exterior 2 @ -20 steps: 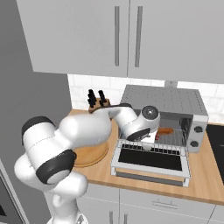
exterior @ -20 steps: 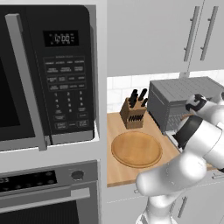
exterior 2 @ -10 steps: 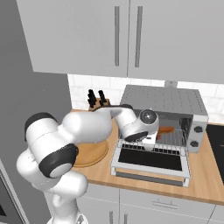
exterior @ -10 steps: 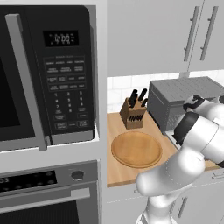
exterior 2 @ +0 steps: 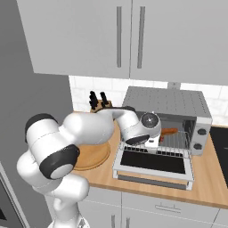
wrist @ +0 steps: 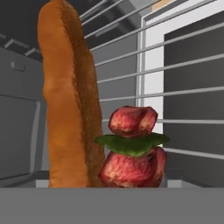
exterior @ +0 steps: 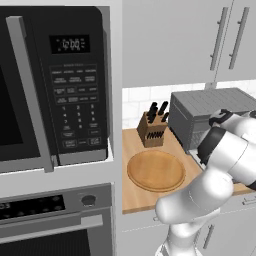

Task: Pick up the kebab skewer and baguette bread, and place them inside the toaster oven. Close the toaster oven door and start by setting the timer.

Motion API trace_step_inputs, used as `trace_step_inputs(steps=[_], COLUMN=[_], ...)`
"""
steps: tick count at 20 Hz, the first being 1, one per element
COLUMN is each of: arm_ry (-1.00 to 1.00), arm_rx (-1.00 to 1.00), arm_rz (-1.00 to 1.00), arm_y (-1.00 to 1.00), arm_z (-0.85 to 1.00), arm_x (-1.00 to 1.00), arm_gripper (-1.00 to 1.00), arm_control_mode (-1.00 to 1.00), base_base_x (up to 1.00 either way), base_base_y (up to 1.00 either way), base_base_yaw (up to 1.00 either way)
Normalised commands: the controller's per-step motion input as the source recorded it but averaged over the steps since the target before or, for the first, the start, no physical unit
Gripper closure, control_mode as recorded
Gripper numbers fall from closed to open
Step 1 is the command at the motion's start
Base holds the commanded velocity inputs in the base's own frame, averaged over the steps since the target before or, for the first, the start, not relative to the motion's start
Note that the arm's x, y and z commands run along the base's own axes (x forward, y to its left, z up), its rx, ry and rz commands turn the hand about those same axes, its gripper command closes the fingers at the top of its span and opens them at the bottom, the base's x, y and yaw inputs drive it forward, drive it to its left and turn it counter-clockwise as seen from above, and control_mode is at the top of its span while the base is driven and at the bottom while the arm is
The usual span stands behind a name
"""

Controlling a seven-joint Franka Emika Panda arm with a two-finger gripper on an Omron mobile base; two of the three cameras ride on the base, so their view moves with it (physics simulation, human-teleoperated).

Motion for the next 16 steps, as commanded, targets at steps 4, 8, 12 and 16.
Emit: trace_step_inputs(steps=[4,8,12,16], arm_ry=[0.0,0.0,0.0,0.02], arm_rx=[0.0,0.0,0.0,0.01], arm_rz=[0.0,0.0,0.0,0.0], arm_y=[0.0,0.0,-0.08,-0.21], arm_z=[0.0,0.0,0.07,0.31], arm_x=[0.0,0.0,0.0,0.0], arm_gripper=[-1.0,-1.0,-1.0,-1.0], arm_control_mode=[-1.0,-1.0,-1.0,-1.0], base_base_x=[0.0,0.0,0.0,0.0], base_base_y=[0.0,0.0,0.0,0.0], base_base_yaw=[0.0,0.0,0.0,0.0])
